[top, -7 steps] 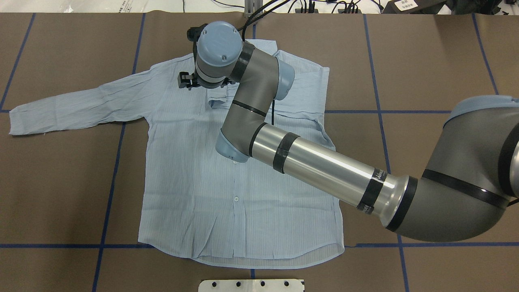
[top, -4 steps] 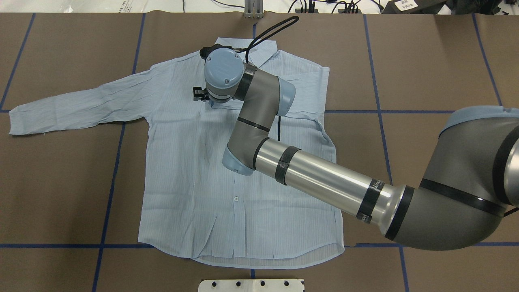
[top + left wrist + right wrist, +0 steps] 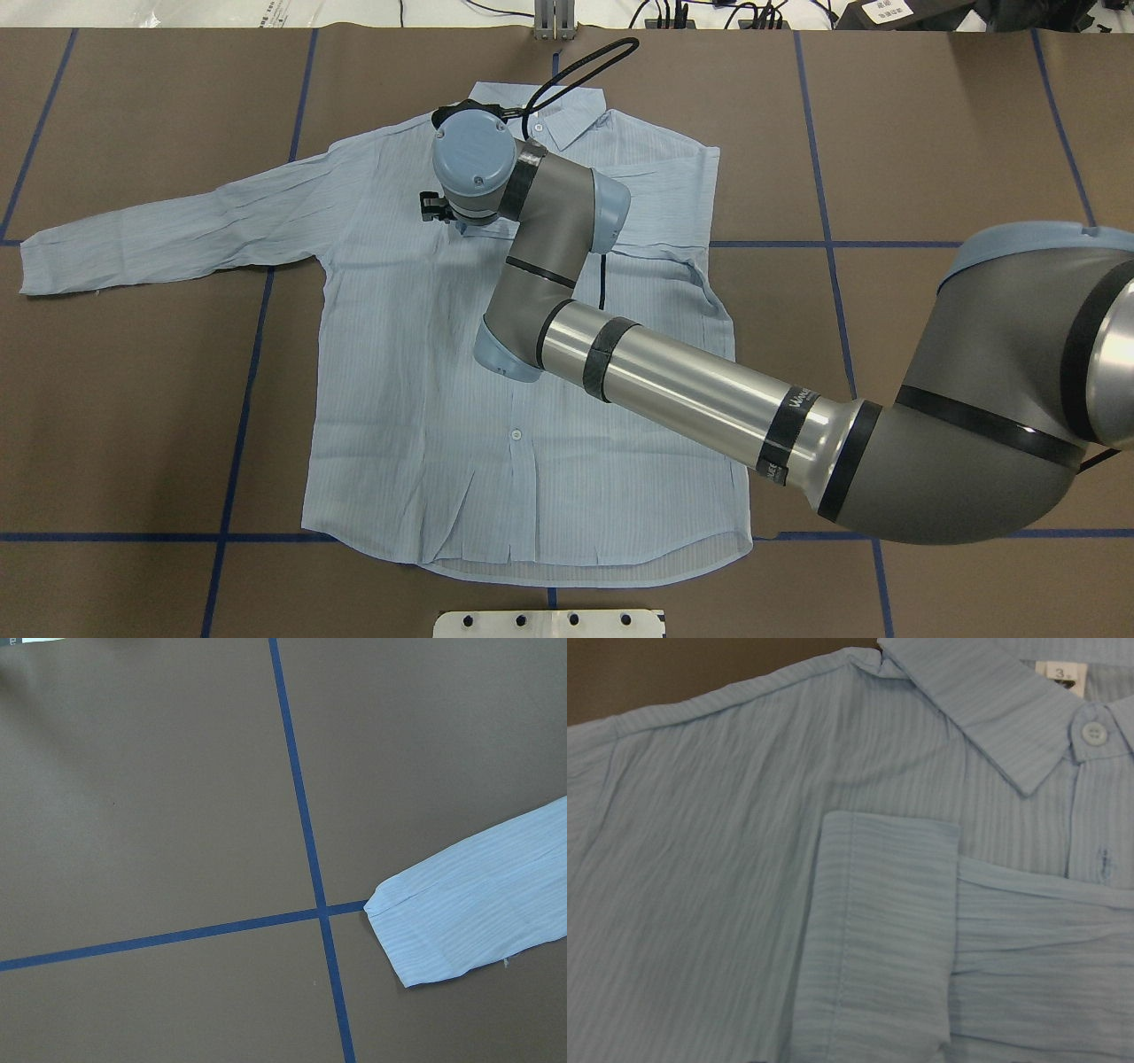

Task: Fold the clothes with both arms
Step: 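Lay the sleeve across the shirt body near the collar with the right gripper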

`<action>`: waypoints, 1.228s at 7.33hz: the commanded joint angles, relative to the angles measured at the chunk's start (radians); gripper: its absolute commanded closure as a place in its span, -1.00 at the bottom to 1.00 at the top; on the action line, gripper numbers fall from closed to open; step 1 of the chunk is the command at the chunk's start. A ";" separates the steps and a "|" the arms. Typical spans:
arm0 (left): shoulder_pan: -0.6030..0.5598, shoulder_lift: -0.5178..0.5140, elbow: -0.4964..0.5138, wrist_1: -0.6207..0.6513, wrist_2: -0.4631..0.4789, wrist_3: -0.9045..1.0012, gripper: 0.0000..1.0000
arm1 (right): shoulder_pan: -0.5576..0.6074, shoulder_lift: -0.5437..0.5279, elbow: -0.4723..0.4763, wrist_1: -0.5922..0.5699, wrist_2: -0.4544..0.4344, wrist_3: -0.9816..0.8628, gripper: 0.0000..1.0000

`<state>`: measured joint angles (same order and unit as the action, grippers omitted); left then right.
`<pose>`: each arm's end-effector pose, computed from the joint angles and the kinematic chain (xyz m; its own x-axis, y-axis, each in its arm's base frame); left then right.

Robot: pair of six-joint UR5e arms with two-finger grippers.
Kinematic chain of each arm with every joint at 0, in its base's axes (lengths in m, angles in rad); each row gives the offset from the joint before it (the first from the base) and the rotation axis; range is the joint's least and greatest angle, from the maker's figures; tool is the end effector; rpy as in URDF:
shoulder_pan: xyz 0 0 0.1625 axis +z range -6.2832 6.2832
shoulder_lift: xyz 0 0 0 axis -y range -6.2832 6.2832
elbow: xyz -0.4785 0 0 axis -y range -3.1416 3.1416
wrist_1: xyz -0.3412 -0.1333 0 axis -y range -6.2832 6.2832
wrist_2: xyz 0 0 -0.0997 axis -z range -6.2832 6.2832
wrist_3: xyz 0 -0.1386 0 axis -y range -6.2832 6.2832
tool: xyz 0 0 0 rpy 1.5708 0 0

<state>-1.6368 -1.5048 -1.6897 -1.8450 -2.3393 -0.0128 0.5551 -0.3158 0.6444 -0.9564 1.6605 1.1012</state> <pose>-0.0656 -0.4322 0.6842 0.7313 0.1633 -0.6623 0.0718 0.9471 0.3129 -0.7420 -0.6024 0.2014 0.6548 -0.1243 0.7455 -0.1873 0.9290 0.3193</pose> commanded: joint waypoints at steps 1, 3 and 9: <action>0.000 0.000 0.002 0.000 0.000 0.001 -0.99 | -0.007 0.004 -0.050 0.080 -0.021 -0.001 -0.84; 0.000 0.002 0.007 -0.003 0.002 0.001 -0.99 | -0.009 0.010 -0.052 0.090 -0.021 -0.001 -0.84; 0.000 0.000 0.044 -0.051 0.002 0.001 -0.99 | -0.024 0.017 -0.094 0.201 -0.021 0.002 -0.84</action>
<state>-1.6368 -1.5047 -1.6504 -1.8863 -2.3378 -0.0121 0.5353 -0.3003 0.5597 -0.7829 1.6398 1.1017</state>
